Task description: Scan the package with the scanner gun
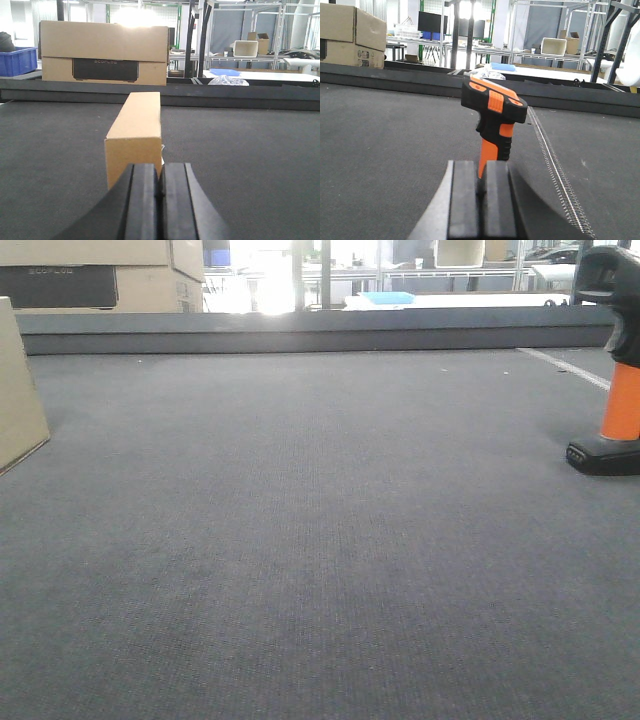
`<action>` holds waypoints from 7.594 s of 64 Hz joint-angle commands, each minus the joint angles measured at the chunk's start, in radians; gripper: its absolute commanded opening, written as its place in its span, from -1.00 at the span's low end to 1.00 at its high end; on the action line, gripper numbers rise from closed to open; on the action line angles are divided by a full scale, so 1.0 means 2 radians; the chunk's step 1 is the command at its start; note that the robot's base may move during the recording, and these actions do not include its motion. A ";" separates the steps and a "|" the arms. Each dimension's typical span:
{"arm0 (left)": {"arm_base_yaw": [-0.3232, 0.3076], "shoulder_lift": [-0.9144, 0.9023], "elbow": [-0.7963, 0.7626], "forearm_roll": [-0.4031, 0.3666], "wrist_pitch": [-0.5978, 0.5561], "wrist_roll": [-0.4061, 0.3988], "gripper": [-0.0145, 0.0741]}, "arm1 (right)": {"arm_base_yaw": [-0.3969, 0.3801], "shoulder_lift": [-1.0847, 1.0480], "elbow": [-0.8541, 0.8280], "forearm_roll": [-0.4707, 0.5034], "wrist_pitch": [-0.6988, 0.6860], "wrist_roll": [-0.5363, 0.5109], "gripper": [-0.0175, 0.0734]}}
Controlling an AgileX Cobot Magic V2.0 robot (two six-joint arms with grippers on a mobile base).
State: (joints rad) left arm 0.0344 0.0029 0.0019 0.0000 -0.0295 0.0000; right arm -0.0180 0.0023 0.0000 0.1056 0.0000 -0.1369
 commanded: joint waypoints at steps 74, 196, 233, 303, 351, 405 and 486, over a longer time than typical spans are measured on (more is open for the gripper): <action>0.001 0.226 -0.302 0.007 0.252 0.000 -0.92 | 0.001 -0.001 0.000 0.001 -0.008 -0.001 -0.98; 0.072 0.753 -0.620 -0.040 0.456 0.060 0.59 | 0.001 -0.001 0.000 0.001 -0.008 -0.001 -0.98; 0.058 0.743 -0.667 -0.118 0.497 0.057 -0.92 | 0.001 -0.001 0.000 0.001 -0.008 -0.001 -0.98; -0.308 0.804 -0.685 0.028 0.343 -0.398 -0.92 | 0.001 -0.001 0.000 0.001 -0.036 -0.001 -0.98; -0.308 0.804 -0.685 0.028 0.347 -0.394 -0.92 | 0.001 0.310 -0.180 0.001 -0.014 -0.001 -0.98; -0.308 0.806 -0.685 0.034 0.344 -0.394 -0.92 | 0.001 0.658 -0.147 -0.029 -0.459 0.136 -0.99; -0.308 0.807 -0.685 0.037 0.316 -0.394 -0.92 | -0.076 0.820 -0.152 -0.066 -0.611 0.226 0.25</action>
State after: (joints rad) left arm -0.5771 1.6184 -1.3637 0.0685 0.6260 -0.7872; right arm -0.1652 1.6392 -0.2930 -0.0378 -1.1965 0.3124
